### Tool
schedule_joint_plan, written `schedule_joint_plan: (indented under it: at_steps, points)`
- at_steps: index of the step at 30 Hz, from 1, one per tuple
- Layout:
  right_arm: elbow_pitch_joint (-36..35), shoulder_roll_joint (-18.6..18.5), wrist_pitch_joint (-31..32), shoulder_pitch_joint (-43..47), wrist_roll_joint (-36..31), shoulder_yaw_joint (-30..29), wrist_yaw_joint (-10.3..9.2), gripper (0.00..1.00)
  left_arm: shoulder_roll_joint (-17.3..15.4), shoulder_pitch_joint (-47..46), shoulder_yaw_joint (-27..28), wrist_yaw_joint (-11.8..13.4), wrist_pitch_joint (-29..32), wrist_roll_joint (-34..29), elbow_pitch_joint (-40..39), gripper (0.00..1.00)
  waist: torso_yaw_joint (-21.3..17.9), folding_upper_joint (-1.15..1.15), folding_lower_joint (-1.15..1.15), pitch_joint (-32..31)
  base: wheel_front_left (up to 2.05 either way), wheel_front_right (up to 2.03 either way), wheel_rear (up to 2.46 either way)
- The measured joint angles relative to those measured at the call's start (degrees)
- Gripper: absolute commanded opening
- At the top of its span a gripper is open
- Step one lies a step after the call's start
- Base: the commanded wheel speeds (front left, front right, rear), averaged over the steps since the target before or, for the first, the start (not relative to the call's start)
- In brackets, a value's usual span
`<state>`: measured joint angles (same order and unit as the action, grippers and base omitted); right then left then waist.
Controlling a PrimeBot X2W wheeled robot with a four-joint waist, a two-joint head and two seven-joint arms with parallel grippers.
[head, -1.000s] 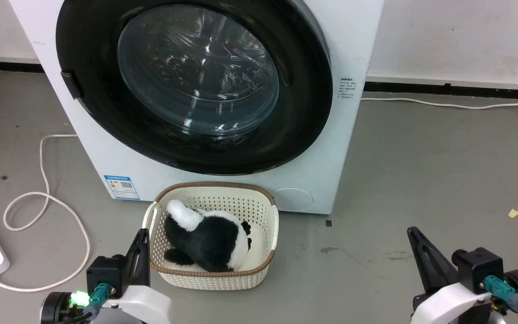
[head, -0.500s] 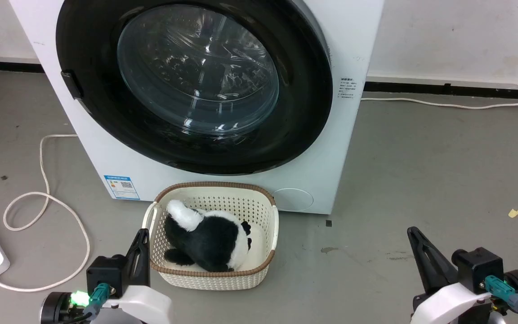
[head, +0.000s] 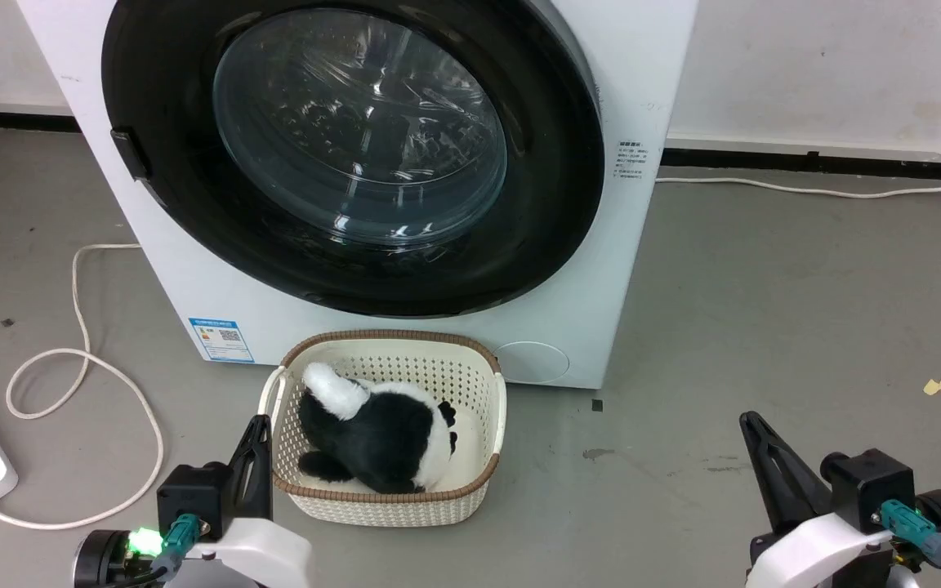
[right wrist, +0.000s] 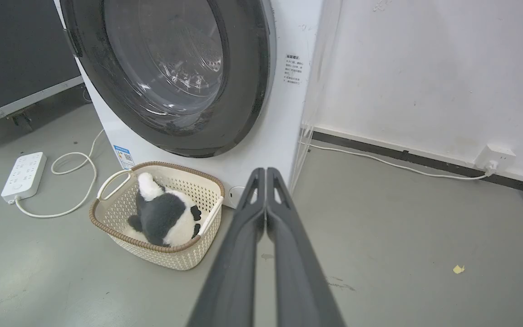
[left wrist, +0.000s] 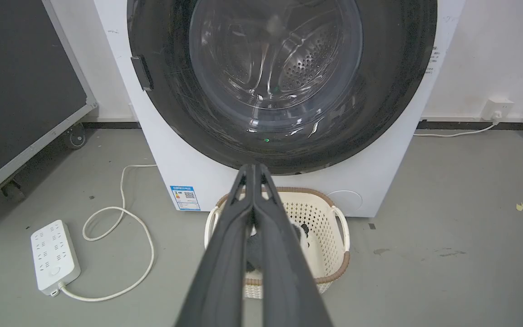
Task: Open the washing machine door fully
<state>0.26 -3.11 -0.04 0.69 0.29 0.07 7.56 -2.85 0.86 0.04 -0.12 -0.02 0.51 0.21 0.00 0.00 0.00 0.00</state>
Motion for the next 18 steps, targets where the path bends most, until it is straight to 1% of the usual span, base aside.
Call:
schedule_joint_plan:
  at_steps: [7,8,9,10,11,18]
  points:
    - [0.0,0.0,0.0,0.0,0.0,-0.01,0.0,0.0,0.0,0.0,0.0,0.0,0.0,0.0,0.0,0.0,0.0,0.0,0.0,0.0,0.0,0.0,0.0]
    - [0.0,0.0,0.0,0.0,0.0,-0.03,0.0,1.0,0.0,0.0,-0.03,0.0,0.0,0.0,0.0,1.0,0.0,0.0,0.0,0.0,0.0,0.0,0.0]
    - [0.01,-0.01,0.0,0.02,0.01,0.0,0.01,1.0,0.0,0.03,-0.02,-0.01,0.0,0.09,0.02,1.0,0.0,0.0,0.0,0.0,0.0,0.0,0.0]
    - [0.02,-0.01,0.0,0.02,0.01,0.02,0.01,0.0,0.0,0.04,0.01,-0.01,0.0,0.11,0.03,0.0,0.0,0.0,0.0,0.0,0.0,0.0,0.0]
    - [0.02,-0.01,0.0,0.02,0.02,0.0,0.01,1.0,0.0,0.04,-0.02,-0.01,-0.01,0.11,0.03,1.0,0.0,0.0,0.0,0.0,0.0,0.0,0.0]
    - [0.02,-0.01,-0.49,0.03,0.27,-0.11,0.01,1.0,0.0,0.04,-0.23,0.0,-0.53,0.12,0.04,1.0,0.0,0.0,0.0,0.11,0.0,0.0,0.0]
